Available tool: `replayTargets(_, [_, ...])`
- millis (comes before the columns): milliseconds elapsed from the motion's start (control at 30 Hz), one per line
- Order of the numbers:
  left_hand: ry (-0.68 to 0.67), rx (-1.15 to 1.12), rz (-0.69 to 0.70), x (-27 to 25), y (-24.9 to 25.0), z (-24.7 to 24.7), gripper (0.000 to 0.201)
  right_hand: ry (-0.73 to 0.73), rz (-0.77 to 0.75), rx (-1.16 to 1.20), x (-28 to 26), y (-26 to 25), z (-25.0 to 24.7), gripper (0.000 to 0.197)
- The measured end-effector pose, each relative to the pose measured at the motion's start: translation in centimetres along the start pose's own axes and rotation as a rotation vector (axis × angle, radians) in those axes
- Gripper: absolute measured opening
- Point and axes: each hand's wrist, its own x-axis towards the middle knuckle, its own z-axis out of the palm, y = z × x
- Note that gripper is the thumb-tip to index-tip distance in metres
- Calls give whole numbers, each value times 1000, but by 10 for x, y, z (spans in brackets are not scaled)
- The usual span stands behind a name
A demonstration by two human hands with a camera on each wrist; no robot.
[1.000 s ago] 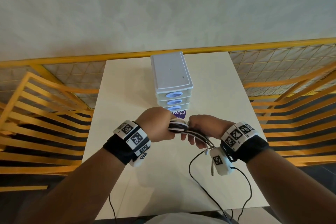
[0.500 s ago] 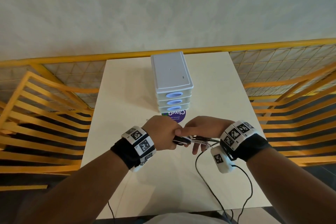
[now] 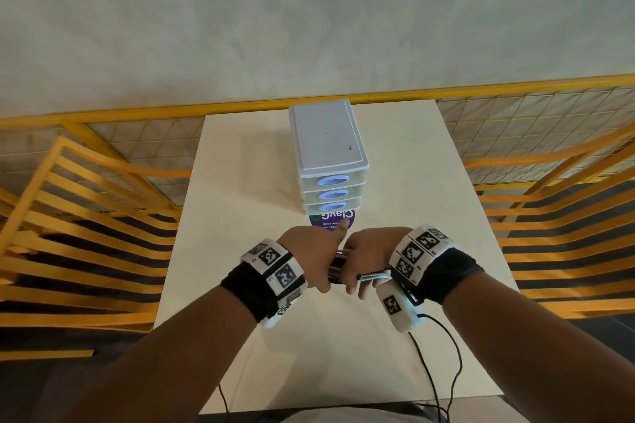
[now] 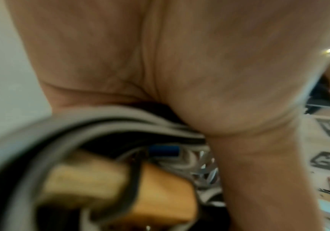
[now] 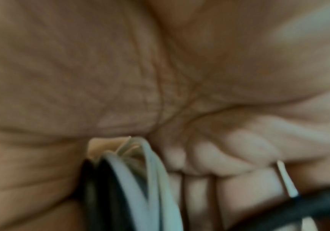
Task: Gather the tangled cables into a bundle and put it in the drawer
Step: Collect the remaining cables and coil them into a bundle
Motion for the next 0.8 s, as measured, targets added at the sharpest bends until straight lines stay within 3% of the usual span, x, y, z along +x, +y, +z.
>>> replayTargets(133, [23, 50, 45, 1, 5, 4, 124, -87, -54, 39, 1, -5, 2, 27])
replayTargets(233, [13, 39, 6, 3, 3, 2, 129, 27, -80, -108, 2, -4, 6, 37])
replayTargets(300, [8, 38, 5, 4, 2, 1, 130, 65, -115, -163, 3, 0, 9, 34])
replayTargets(433, [2, 9, 26, 4, 2, 2, 127, 88, -163, -194, 1, 5, 13, 21])
replayTargets(733, [-2, -76, 80, 7, -2, 6, 125, 142, -181, -343, -7, 11, 11, 21])
replayTargets(800, [50, -137, 113, 1, -9, 0, 128, 142, -174, -349, -7, 16, 6, 17])
